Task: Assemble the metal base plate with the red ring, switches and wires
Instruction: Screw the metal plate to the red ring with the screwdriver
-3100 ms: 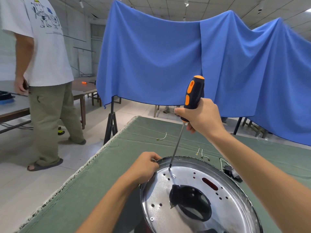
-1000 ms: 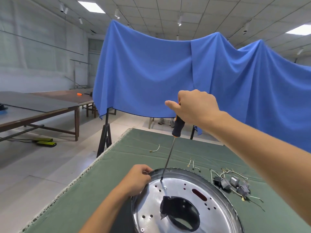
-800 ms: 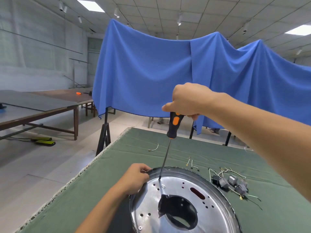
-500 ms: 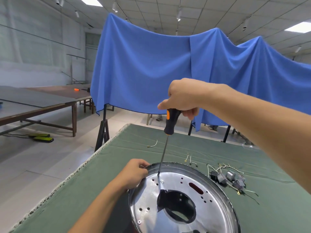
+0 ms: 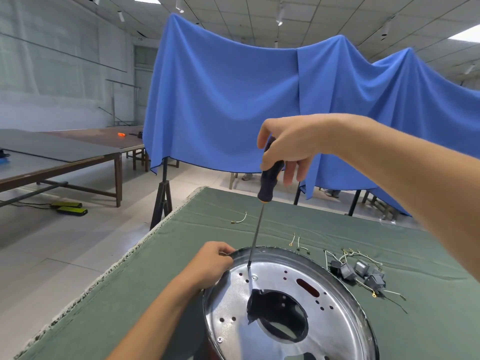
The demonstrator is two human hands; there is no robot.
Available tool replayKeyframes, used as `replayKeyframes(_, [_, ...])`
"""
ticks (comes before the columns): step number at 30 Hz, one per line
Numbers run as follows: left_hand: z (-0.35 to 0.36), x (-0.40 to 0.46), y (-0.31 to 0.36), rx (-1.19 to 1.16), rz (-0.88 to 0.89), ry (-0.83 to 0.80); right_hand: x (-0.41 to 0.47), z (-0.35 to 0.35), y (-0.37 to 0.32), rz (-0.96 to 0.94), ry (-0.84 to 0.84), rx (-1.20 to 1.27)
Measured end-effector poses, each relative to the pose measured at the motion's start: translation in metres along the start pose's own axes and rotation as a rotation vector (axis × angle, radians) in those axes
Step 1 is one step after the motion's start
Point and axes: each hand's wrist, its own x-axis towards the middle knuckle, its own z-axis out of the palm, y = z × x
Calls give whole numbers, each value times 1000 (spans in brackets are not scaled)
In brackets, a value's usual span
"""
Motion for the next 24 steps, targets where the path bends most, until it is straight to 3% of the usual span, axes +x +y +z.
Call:
replayKeyframes(4, [1, -1, 0, -8, -2, 2, 2, 3, 1, 73, 88, -163])
replayKeyframes(10, [0, 0, -2, 11, 7, 3, -2, 0, 8, -33, -9, 87])
replayKeyframes(15, [0, -1, 1, 8, 3, -1, 1, 6, 20, 102, 136, -65])
replayKeyframes(20, [0, -1, 0, 1, -1, -1, -6, -3, 35, 52, 8, 147])
replayKeyframes(24, [1, -1, 1, 3, 10, 4, -3, 3, 43, 125, 102, -19])
